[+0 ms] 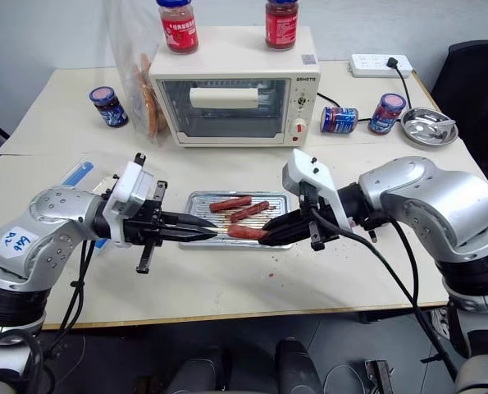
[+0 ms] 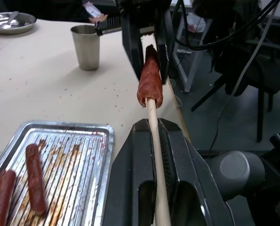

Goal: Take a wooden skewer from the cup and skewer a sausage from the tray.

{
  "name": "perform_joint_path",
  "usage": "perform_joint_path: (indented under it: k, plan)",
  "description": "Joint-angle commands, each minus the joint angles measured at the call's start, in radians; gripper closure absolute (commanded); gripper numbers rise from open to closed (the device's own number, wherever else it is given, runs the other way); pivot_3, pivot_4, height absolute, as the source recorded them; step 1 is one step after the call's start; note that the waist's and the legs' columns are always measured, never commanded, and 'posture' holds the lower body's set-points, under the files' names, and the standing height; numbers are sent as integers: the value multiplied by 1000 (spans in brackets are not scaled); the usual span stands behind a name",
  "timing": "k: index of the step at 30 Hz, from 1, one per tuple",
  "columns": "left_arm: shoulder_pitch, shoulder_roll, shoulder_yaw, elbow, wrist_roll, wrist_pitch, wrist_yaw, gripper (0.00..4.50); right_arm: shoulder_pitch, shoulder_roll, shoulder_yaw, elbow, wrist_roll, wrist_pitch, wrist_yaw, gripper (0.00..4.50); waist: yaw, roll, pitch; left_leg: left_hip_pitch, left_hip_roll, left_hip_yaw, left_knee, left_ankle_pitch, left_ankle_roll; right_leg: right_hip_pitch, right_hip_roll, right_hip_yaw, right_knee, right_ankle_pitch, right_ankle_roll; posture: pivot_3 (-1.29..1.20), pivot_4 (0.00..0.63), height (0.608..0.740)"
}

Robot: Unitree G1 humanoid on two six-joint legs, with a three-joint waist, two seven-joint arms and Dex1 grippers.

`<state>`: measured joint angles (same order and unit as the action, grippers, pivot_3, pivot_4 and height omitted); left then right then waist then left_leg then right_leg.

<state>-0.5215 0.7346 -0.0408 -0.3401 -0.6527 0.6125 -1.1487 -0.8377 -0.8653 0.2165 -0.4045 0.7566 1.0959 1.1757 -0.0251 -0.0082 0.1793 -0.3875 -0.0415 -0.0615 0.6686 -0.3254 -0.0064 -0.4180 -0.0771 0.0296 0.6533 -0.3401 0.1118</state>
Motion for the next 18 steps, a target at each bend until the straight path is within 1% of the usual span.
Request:
perform_joint_path:
  k: [1,7,10,12,14,15,17,18]
  plan:
    - [22,22,33,-28,-12,-2,1,4500,-16,-1,-22,-7,-3,-13,-7,2424,0,0,0,0,0,0,0,0,0,0,0,0,0,0,0,0,150,740]
    - [86,44,86,-51,-24,4,36,4500,-38,2,-37,35,-37,-37,-37,962,0,0,0,0,0,0,0,0,0,0,0,0,0,0,0,0,150,740]
    - [134,51,140,-78,-38,16,78,4500,-50,-1,-52,57,-43,-49,-41,962,0,0,0,0,0,0,0,0,0,0,0,0,0,0,0,0,150,740]
    - [170,44,205,-106,-67,45,137,4500,-57,10,-71,75,-45,-61,-61,962,0,0,0,0,0,0,0,0,0,0,0,0,0,0,0,0,150,740]
    - [224,20,306,-147,-111,86,238,4500,-81,43,-110,104,-1,-23,-89,635,-2,0,0,0,0,0,0,0,0,0,0,0,0,0,0,0,150,740]
    - [242,14,334,-163,-126,98,268,4500,-86,50,-120,108,12,-14,-94,513,-4,0,0,0,0,0,0,0,0,0,0,0,0,0,0,0,150,740]
    - [314,-15,425,-214,-164,125,356,4500,-98,71,-120,111,-12,-40,-118,39,-1,0,0,0,0,0,-1,0,0,-1,0,1,0,0,0,0,150,740]
    - [336,-24,451,-233,-178,135,385,4500,-101,77,-121,112,-18,-46,-126,39,-1,0,0,0,0,0,-1,0,0,-1,0,1,0,0,0,0,150,740]
